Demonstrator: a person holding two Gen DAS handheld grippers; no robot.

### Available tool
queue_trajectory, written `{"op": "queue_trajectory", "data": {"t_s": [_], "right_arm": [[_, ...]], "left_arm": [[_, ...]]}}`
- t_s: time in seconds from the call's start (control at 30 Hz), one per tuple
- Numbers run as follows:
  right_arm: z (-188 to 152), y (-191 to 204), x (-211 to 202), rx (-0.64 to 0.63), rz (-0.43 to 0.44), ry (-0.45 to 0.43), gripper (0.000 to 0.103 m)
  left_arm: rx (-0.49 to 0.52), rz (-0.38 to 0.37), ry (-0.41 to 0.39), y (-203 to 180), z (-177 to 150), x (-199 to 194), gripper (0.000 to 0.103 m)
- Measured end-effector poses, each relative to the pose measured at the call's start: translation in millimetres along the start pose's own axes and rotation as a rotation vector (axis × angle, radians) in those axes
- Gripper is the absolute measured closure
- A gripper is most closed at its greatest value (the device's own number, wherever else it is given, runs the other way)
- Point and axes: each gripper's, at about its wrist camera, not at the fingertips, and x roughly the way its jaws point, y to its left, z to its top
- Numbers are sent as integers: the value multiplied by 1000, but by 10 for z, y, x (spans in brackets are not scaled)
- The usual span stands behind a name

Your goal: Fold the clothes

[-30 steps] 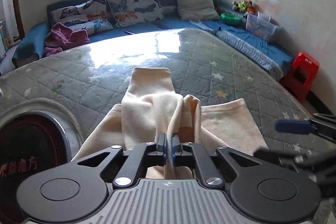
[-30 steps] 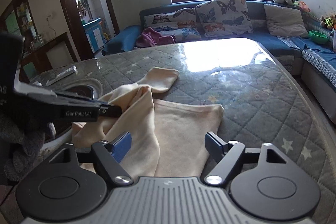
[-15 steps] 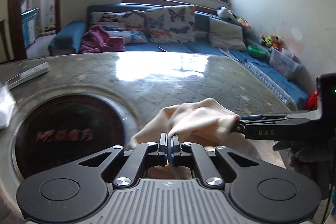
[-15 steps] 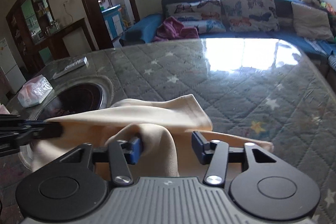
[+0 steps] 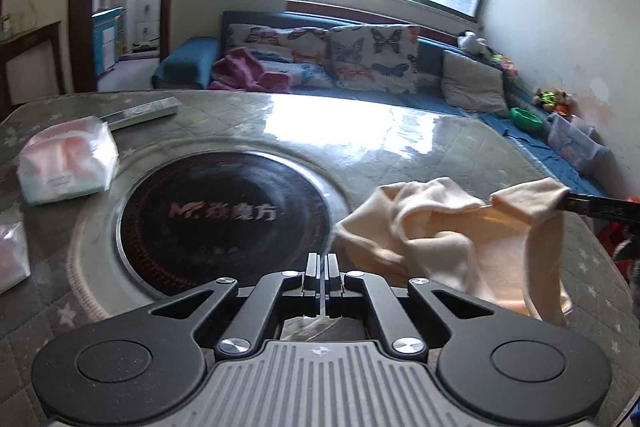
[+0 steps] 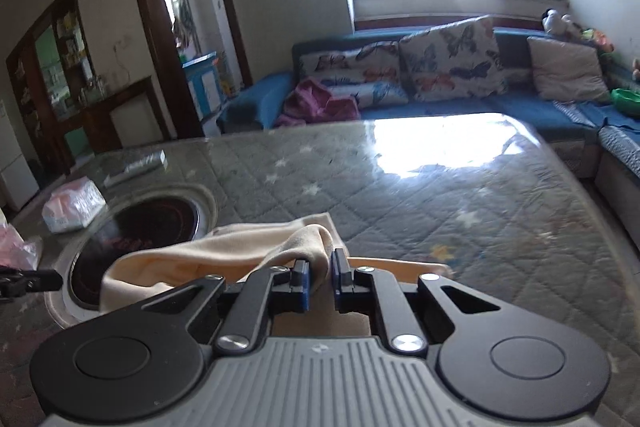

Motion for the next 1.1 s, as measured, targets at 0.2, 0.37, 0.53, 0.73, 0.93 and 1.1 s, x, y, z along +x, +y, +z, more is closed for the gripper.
{"op": "queue_trajectory", "data": {"t_s": [0.2,0.37,0.53,0.73,0.93,1.1], "right_arm": [[-112,-261,-531,32,-96,-57,93],[-331,-513,-850,89,-158,-42,93],[-571,-700,-999,144,-207,-13,93],[-869,-925,-1098,216,-258,33,93],[-1042,-1058,-1144,253,-285,54,93],[-1068,-1055,-1126,253,-285,59,93]], "left_arm": [[160,-52,-27,-536,222,306,72],[372,-80,-17,-1007,340,719,55],[555,-84,50,-1359,249,1151,55],[622,-31,89,-1462,130,1458,82],[429,-46,30,-1130,274,1196,100],[192,-51,-67,-633,432,679,101]]}}
